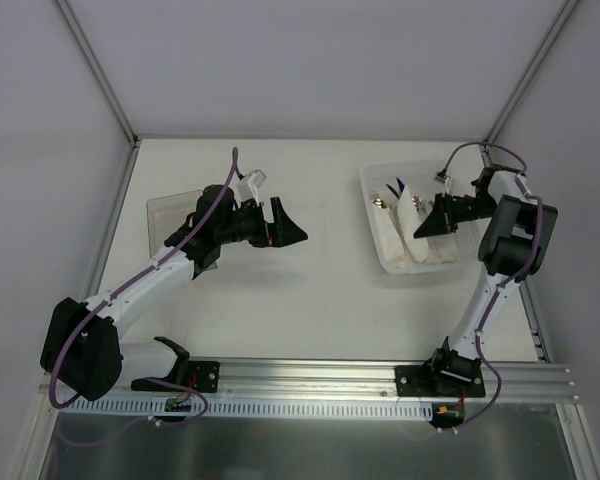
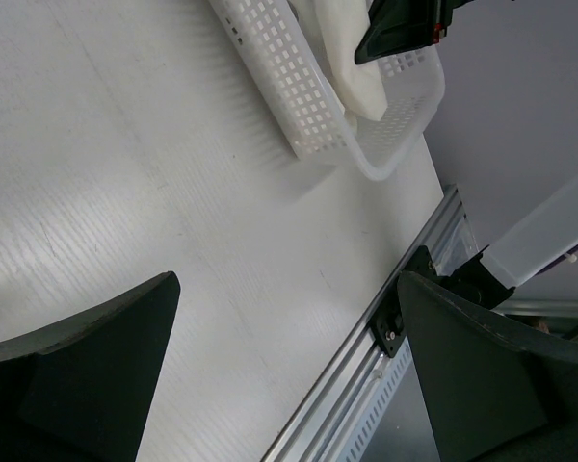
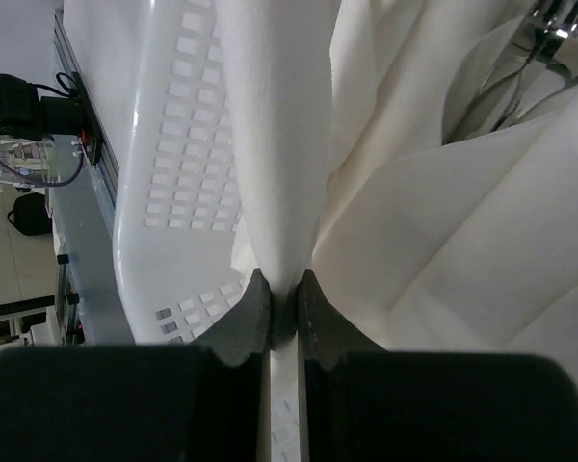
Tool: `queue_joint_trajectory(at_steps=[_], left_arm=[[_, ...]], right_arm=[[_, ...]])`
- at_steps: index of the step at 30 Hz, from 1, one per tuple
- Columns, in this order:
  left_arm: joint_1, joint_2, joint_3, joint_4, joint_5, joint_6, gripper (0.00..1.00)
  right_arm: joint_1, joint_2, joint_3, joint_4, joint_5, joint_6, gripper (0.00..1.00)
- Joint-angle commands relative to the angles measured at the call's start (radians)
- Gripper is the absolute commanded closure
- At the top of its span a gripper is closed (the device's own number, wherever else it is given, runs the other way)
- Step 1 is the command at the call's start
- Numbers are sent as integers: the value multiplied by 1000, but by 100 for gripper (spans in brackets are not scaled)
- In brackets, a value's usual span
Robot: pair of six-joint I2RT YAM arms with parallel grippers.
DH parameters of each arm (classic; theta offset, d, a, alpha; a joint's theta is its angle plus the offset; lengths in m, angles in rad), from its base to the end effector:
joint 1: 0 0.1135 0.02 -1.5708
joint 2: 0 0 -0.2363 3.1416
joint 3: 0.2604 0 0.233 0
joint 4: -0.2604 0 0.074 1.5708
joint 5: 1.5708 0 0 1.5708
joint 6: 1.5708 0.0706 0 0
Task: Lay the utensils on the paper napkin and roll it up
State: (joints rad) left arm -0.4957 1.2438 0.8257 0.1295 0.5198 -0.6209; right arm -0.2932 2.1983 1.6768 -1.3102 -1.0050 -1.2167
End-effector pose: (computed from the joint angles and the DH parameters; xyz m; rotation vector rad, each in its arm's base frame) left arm 0.2506 -0.1754 0.2622 0.2678 1.9974 -1.2273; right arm 0.3571 -0.0455 0.1366 -0.9040 2.2007 1.1631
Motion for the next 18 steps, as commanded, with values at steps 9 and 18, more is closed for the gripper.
queue_joint_trajectory(at_steps=[9, 18], left_arm=[[0, -24, 1, 19, 3, -14, 1], [0, -26, -3, 19, 0, -16, 1]], right_arm=[[-17, -111, -101, -350, -24, -32, 100], [-31, 9, -86, -347, -70, -3, 100]])
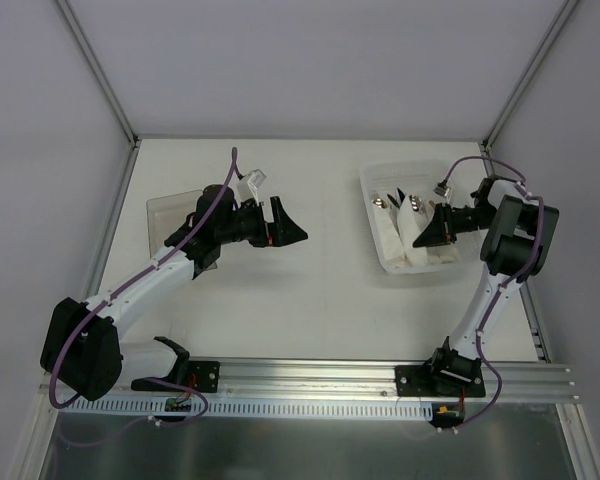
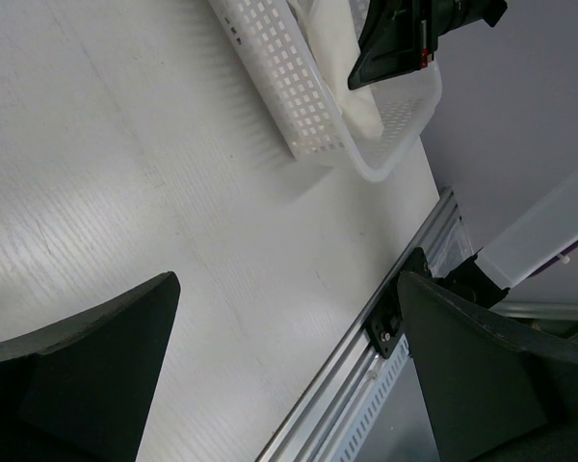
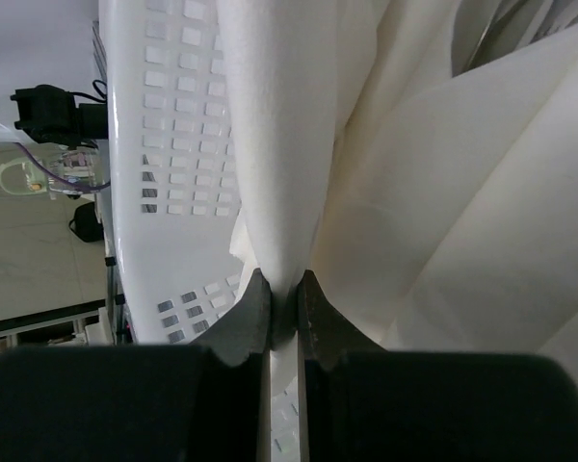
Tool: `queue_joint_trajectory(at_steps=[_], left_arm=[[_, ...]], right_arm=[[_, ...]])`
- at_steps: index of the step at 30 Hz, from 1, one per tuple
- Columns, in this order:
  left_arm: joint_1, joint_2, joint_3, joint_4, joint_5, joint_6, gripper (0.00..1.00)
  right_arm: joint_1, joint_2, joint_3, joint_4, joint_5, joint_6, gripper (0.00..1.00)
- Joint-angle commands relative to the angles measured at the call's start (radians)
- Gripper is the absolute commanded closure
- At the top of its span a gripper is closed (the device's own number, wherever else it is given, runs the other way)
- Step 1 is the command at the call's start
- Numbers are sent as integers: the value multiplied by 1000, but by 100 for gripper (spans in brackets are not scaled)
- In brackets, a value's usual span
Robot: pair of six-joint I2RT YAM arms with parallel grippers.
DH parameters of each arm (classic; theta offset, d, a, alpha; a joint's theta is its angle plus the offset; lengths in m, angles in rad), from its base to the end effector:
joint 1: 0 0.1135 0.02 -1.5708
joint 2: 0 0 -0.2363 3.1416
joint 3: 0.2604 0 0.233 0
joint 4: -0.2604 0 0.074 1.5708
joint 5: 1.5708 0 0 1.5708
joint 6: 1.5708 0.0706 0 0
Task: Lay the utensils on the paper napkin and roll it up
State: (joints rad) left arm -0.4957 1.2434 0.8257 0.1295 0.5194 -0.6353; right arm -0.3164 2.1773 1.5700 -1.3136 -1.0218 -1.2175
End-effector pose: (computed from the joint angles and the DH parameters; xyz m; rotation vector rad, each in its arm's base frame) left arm 0.2506 -0.1753 0.2623 0.2537 2.0021 -1.2360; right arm 0.3379 -0.0472 0.1243 -0.8204 2.2356 1.2473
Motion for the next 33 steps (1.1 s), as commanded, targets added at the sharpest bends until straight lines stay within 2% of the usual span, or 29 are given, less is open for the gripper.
queue_joint_trajectory(at_steps=[1, 13, 17, 22, 33], left_arm=[[0, -24, -3, 19, 2, -3, 1], [0, -6, 1, 19, 1, -10, 1], [0, 5, 7, 19, 2, -10, 1], [2, 22, 15, 19, 5, -14, 1], [0, 19, 10, 16, 5, -10, 1]], right_arm=[[-7, 41, 22, -345, -54, -2, 100], [-29, 150, 65, -342, -35, 29, 100], [-30, 154, 67, -332, 0, 45, 91], [-27, 145, 61, -286, 29, 141, 91], [-21, 67, 25, -150, 150, 276, 71]])
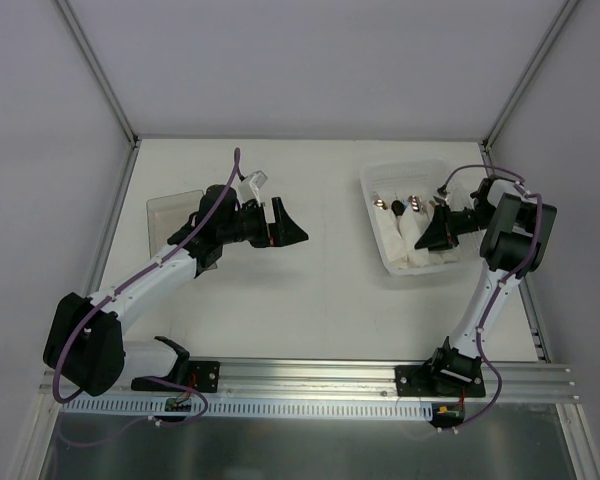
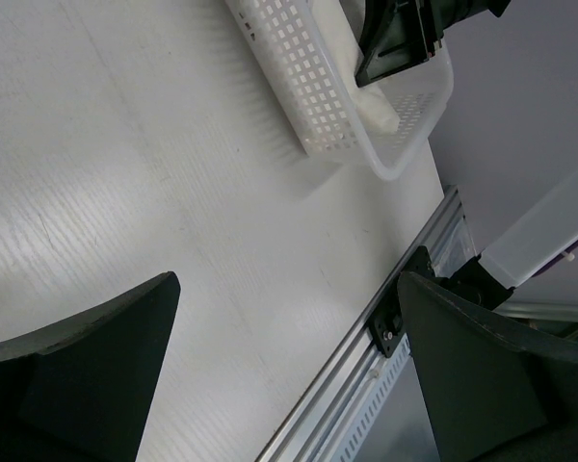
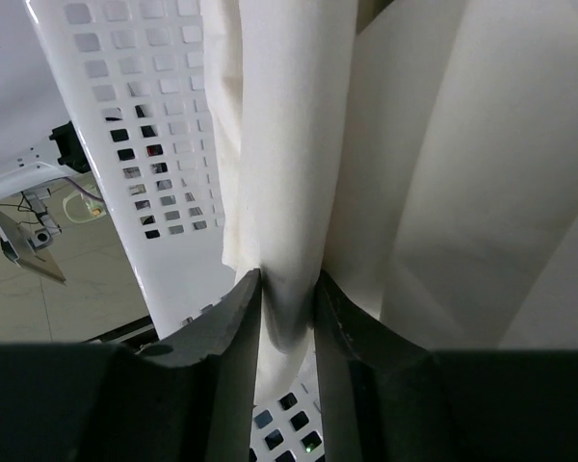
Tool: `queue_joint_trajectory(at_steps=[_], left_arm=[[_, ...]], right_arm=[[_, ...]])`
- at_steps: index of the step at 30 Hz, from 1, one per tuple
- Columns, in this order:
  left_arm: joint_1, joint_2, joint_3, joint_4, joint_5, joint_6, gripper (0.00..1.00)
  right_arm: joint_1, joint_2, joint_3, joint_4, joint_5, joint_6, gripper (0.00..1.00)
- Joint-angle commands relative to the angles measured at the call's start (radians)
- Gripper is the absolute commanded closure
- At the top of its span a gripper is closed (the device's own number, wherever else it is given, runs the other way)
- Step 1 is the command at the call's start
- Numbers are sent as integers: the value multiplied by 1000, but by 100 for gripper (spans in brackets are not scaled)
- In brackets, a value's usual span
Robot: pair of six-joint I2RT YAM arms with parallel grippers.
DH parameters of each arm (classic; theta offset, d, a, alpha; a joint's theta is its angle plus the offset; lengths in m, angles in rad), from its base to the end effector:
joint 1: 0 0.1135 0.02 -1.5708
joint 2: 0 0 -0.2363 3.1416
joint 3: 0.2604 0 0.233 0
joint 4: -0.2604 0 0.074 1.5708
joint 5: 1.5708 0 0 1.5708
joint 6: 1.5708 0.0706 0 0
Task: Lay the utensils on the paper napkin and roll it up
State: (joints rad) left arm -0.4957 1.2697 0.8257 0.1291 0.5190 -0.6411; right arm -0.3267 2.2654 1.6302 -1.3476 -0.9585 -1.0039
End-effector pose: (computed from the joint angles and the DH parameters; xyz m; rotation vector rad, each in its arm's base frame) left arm 0.2540 -0.1771 0.2547 0.2404 2.0326 -1.2351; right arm 0.3426 -0.0551 0.1048 -0.5779 2.4633 1.3528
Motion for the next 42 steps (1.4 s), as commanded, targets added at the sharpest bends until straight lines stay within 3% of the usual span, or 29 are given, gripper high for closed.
queue_joint_trajectory(at_steps=[1, 11, 28, 38, 42], left_arm=[[0, -9, 10, 18, 6, -5, 1], [0, -30, -2, 15, 3, 3, 1], [0, -50, 21, -77, -91, 64, 1], [14, -52, 160, -390, -342, 242, 1], [17, -61, 204, -428, -408, 294, 1]], right_arm=[[-8, -29, -44, -104, 99, 85, 69], [17, -102, -82, 4, 207, 175, 51], [94, -348, -87, 139, 386, 234, 37], [92, -510, 11, 215, 448, 220, 3], [94, -593, 17, 220, 357, 223, 1]])
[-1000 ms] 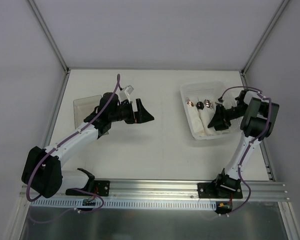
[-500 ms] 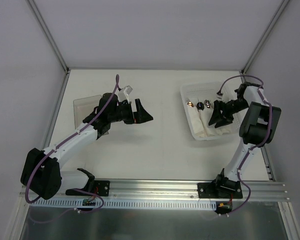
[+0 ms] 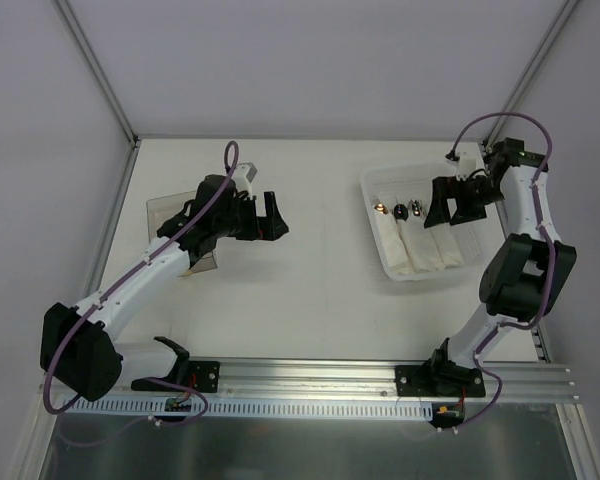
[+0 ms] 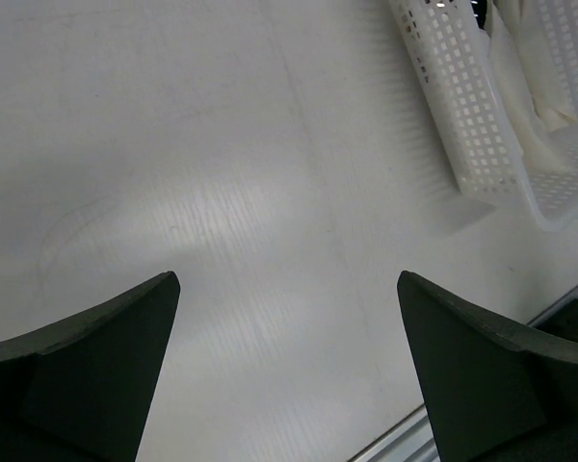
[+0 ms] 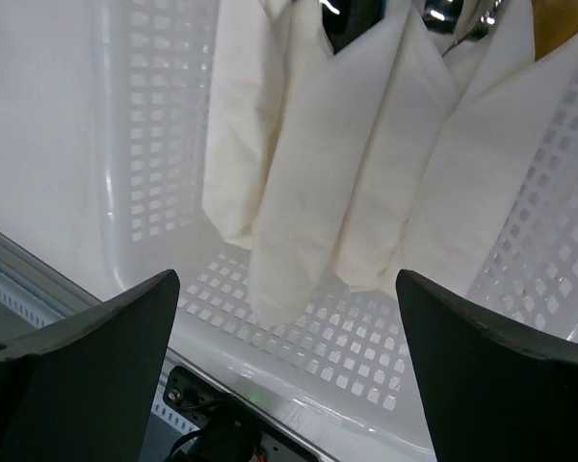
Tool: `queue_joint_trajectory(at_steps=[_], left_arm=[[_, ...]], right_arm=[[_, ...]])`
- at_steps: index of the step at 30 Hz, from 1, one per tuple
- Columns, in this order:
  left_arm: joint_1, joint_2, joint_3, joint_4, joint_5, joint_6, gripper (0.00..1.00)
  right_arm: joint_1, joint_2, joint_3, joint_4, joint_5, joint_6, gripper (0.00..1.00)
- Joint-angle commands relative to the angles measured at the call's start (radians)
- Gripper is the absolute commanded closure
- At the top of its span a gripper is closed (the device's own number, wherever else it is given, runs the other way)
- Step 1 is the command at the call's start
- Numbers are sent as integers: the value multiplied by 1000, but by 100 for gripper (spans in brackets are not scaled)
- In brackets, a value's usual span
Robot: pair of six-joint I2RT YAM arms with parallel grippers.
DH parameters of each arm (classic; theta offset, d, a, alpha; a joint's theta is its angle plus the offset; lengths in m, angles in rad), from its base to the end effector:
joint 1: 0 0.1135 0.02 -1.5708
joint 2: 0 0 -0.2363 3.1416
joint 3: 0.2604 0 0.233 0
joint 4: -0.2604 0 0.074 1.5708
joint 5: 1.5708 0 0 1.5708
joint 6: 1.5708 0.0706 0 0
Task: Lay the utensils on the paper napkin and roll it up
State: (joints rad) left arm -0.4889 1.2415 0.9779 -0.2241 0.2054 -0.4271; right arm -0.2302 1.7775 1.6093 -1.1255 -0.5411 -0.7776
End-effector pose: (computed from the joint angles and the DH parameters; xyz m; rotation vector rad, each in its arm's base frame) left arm 0.2608 -0.1550 0.2693 0.1983 2.1304 -0.7654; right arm 0.3367 -0.0416 0.2368 -0.8014 2.4819 0.4575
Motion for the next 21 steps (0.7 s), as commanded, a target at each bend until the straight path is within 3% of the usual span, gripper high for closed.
queue_joint_trajectory(at_steps=[1, 5, 6, 11, 16, 21], left_arm=[[9, -31, 60, -83, -115, 86, 1], [12, -1, 119, -112, -181, 106, 1], [15, 27, 148, -115, -182, 111, 1], [15, 116, 228, -132, -164, 100, 1], [15, 139, 232, -130, -179, 71, 1], [15, 107, 200, -130, -190, 68, 1]], right_arm=[[2, -124, 31, 4, -107, 6, 1], [44, -257, -87, 175, -191, 125, 1], [63, -295, -180, 234, -186, 191, 1], [245, -555, -455, 568, -51, 346, 1], [359, -630, -552, 653, 13, 403, 1], [394, -671, -603, 694, 32, 413, 1]])
